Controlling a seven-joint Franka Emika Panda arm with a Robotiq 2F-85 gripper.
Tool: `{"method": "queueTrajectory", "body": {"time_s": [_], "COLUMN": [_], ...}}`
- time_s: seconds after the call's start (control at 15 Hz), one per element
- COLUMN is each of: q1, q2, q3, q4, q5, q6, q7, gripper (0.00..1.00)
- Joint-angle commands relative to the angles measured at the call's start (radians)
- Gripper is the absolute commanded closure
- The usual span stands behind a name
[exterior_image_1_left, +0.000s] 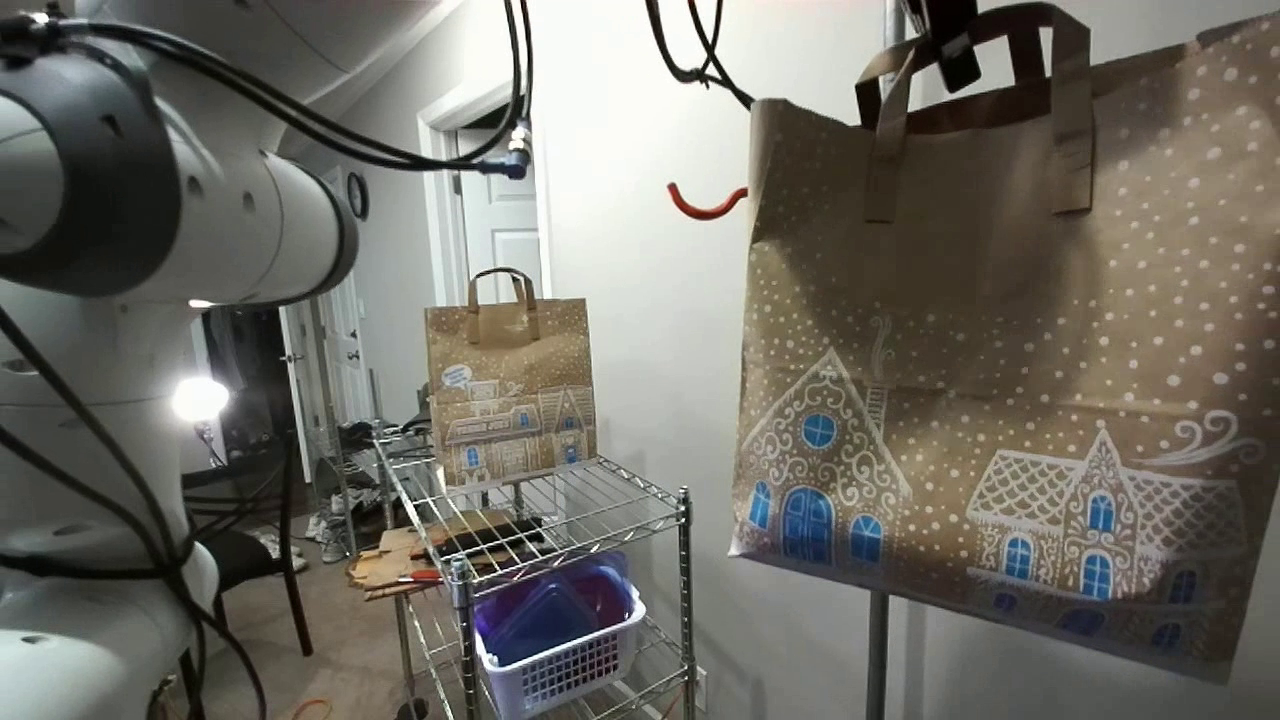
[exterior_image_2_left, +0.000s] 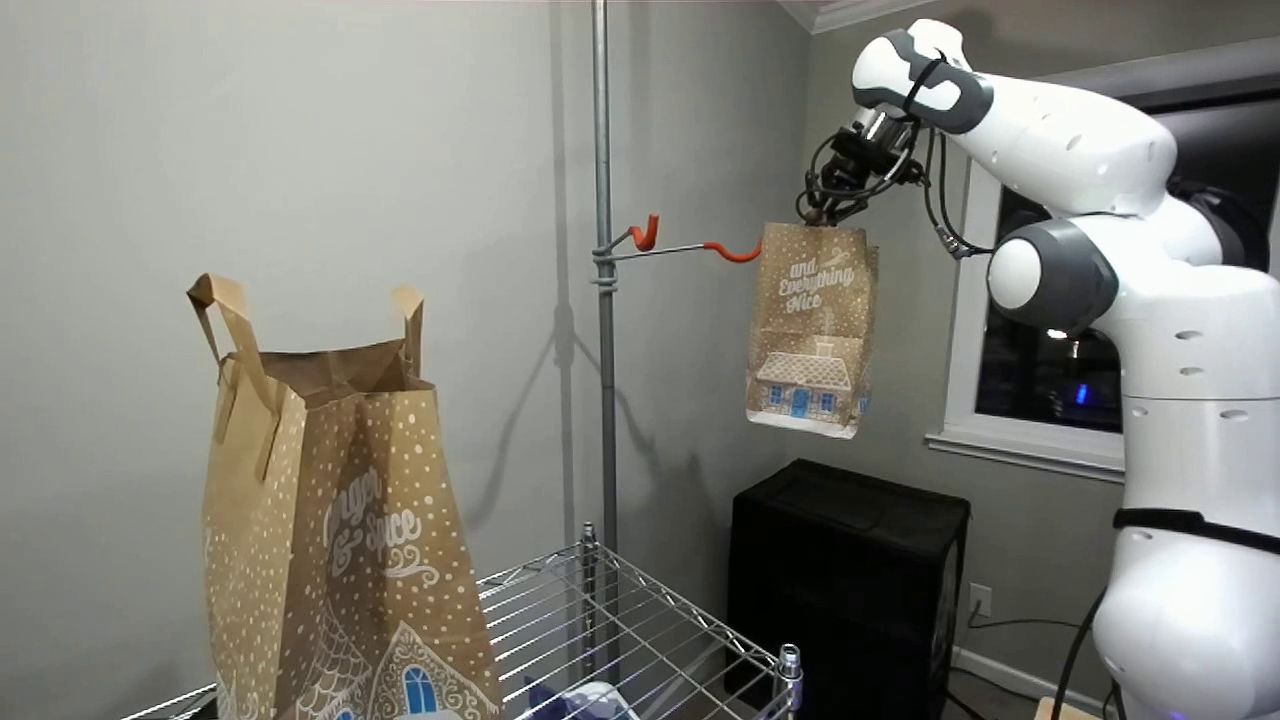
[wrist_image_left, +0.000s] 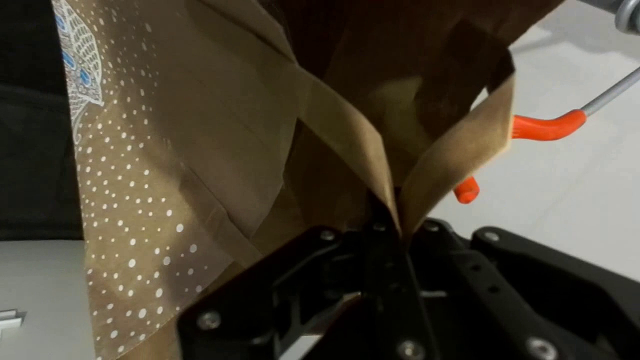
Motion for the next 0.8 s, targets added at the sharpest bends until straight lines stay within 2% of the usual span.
{"method": "queueTrajectory", "body": {"time_s": [0.0, 0.73], "q1": [-0.002, 0.020], "q2": [0.035, 0.092], "q3": [0.013, 0.044], "q4": [0.070, 0.129], "q5": [0.025, -0.004], "q6": [-0.016, -0.030], "q7": [-0.017, -0.039], "gripper": [0.95, 0.95]}}
